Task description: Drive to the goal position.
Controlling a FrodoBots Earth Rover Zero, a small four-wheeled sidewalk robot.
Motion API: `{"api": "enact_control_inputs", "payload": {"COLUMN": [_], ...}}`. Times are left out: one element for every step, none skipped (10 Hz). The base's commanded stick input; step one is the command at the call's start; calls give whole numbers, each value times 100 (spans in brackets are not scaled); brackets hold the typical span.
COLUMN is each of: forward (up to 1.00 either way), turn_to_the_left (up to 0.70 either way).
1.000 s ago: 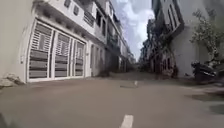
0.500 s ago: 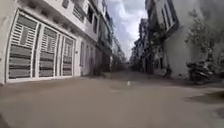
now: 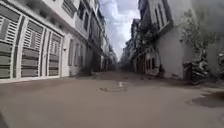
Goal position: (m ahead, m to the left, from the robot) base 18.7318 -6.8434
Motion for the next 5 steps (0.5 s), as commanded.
{"api": "enact_control_inputs", "payload": {"forward": [85, 85, 85, 85, 85], "turn_to_the_left": [0, 0, 0, 0, -16]}}
